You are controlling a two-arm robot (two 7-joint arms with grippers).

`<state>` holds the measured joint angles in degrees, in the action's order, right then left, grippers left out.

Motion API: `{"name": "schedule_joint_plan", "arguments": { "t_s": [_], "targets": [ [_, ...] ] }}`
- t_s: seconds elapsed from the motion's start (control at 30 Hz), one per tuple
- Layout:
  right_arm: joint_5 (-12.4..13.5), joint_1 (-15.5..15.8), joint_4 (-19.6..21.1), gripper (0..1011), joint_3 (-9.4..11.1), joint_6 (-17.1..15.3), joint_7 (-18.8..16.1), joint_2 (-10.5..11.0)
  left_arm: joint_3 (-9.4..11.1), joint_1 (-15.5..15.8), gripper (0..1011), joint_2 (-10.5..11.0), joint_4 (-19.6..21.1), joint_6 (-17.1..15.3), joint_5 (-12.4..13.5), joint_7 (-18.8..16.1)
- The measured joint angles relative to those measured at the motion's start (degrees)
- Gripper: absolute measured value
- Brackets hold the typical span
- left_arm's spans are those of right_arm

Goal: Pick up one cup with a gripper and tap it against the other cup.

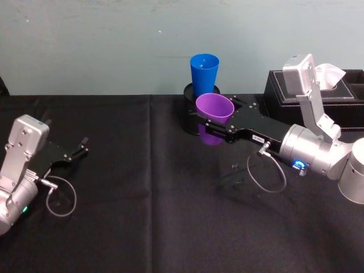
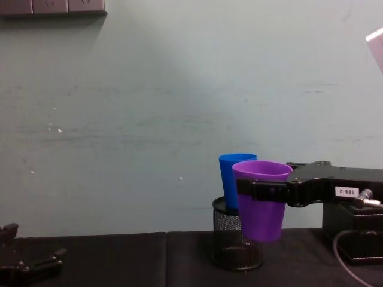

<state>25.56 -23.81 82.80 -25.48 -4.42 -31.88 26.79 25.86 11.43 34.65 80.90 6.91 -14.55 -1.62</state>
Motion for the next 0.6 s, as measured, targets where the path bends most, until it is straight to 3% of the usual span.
{"name": "schedule_joint_plan", "arguments": {
  "t_s": [0.6],
  "targets": [
    [0.0, 0.0, 0.0, 733, 0.0, 0.0, 0.0, 0.0, 0.0, 0.0, 1000, 0.0, 0.0, 0.0, 0.0, 0.0]
  ]
}}
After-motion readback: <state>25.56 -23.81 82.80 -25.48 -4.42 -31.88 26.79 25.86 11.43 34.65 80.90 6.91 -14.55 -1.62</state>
